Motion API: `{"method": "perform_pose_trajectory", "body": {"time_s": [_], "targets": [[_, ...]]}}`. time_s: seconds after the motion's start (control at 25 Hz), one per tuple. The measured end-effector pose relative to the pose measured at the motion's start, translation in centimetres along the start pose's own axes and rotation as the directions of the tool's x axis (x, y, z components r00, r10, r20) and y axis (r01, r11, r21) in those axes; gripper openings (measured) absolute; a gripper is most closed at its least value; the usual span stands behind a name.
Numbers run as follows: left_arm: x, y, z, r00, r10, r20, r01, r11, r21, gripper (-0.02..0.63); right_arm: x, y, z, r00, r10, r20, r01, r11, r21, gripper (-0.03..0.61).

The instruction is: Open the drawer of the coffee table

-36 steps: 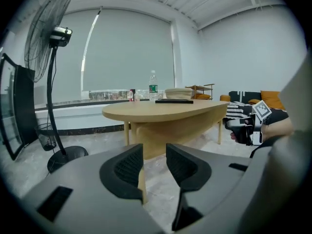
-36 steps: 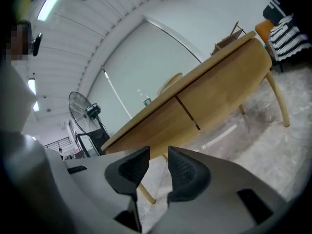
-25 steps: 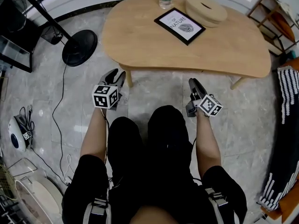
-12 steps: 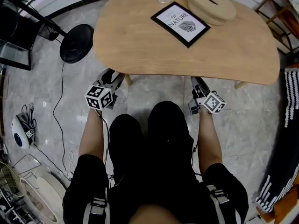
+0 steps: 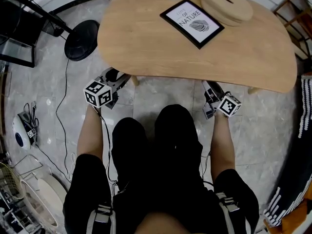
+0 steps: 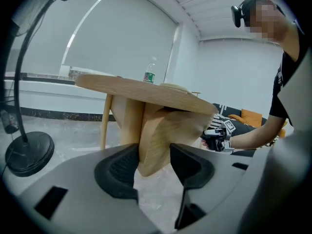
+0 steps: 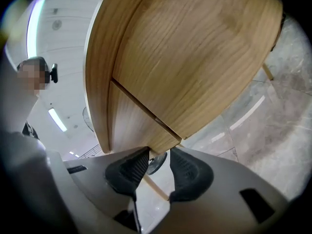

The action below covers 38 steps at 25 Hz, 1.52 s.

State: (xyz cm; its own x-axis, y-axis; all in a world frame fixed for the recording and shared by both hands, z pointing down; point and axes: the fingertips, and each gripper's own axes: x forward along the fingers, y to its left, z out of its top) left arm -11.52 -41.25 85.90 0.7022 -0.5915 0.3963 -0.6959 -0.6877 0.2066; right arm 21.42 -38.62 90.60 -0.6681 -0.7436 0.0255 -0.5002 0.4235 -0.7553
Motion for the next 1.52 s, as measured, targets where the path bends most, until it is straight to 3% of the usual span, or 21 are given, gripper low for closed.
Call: {"method": "perform_pose_trajectory", "body": {"time_s": [0.28,0.88,1.12,1.32,1.52], "targets": [[0.0,-0.3,0.0,0.999,0.025,-0.032,-0.023,0.998,0.054,0.204,-0.2,0.1,-0.2,1.0,-0.008,-0.014,0.008,1.0,-0.004,0.118],[-1.5,-1.4,-0.7,0.998,0.053,-0.038,-0.05,0.997,0.057,0.201,-1.3,1.5,-1.6,0.998,-0.028,-0.06,0.026,0.999,-0.038,0.094],[-1.5,-1.5,-0.6,0.998,0.056,-0.038,-0.053,0.996,0.067,0.19,-1.0,1.1,-1.4,0.999,-0.046,-0.029,0.046,0.999,-0.024,0.092],[-1.7,-1.4,-0.6,0.998,0.051,-0.042,-0.048,0.996,0.075,0.187,-0.5,0.9,-1.2,0.999,0.016,-0.029,-0.015,1.0,0.005,0.129],[-1.6,-1.2,-0.6,0.998,0.047,-0.049,-0.043,0.996,0.076,0.187,-0.3,0.9,-1.1,0.997,0.058,-0.057,-0.059,0.998,-0.021,0.106]]}}
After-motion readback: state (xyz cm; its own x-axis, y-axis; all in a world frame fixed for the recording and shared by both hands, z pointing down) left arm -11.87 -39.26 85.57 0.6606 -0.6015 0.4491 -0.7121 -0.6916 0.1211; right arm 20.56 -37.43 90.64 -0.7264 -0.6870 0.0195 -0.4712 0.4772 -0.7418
